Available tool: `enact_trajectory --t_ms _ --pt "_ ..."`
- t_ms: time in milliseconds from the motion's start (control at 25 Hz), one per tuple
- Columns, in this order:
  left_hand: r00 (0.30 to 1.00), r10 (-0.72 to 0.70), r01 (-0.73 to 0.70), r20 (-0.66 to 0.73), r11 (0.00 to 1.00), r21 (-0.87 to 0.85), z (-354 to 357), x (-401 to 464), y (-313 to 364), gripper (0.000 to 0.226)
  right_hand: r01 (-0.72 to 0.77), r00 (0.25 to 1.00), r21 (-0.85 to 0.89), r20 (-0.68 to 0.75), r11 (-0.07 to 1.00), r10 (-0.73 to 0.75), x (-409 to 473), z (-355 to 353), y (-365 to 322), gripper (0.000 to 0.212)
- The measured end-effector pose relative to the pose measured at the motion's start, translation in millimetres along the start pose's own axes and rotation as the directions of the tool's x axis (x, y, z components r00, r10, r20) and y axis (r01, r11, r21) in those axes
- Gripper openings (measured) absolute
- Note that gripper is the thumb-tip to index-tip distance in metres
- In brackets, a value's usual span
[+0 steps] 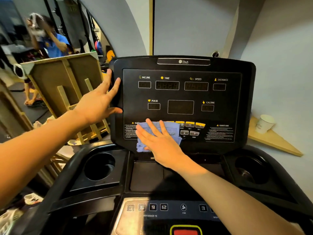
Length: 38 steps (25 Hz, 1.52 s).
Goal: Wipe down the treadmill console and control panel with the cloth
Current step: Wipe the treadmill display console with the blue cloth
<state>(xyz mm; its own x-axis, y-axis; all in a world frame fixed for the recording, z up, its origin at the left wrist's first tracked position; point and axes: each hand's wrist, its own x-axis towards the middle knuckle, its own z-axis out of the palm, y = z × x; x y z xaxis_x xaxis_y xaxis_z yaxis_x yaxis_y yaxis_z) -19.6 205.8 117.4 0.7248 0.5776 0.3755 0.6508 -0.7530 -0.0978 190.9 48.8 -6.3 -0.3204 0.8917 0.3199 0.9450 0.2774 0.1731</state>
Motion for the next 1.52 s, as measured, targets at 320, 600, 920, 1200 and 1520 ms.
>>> enact_trajectory --t_ms 320,600,920,1200,1520 --pt "0.997 0.070 -0.070 0.011 0.998 -0.004 -7.3 -6.1 -15.3 0.102 0.125 0.992 -0.067 -0.010 0.990 -0.126 78.0 10.0 -66.4 0.084" --pt "0.995 0.094 -0.095 -0.019 0.991 -0.099 15.2 -43.9 -36.7 0.072 0.138 0.985 -0.235 -0.069 0.962 -0.158 113.8 -24.3 -27.5 0.072" --pt "0.988 0.134 -0.140 -0.073 0.987 -0.075 14.8 -43.7 -39.7 0.077 0.062 0.982 -0.303 -0.154 0.951 -0.113 198.0 -102.5 44.1 0.077" --pt "0.976 0.186 -0.188 -0.113 0.982 -0.007 22.6 -34.8 -26.4 0.087 -0.039 0.966 -0.320 -0.253 0.947 -0.046 189.4 -122.4 93.9 0.072" --pt "0.967 0.200 -0.205 -0.155 0.979 -0.015 10.7 -16.1 -16.3 0.087 -0.126 0.955 -0.336 -0.297 0.934 0.022 114.2 -129.8 163.0 0.076"
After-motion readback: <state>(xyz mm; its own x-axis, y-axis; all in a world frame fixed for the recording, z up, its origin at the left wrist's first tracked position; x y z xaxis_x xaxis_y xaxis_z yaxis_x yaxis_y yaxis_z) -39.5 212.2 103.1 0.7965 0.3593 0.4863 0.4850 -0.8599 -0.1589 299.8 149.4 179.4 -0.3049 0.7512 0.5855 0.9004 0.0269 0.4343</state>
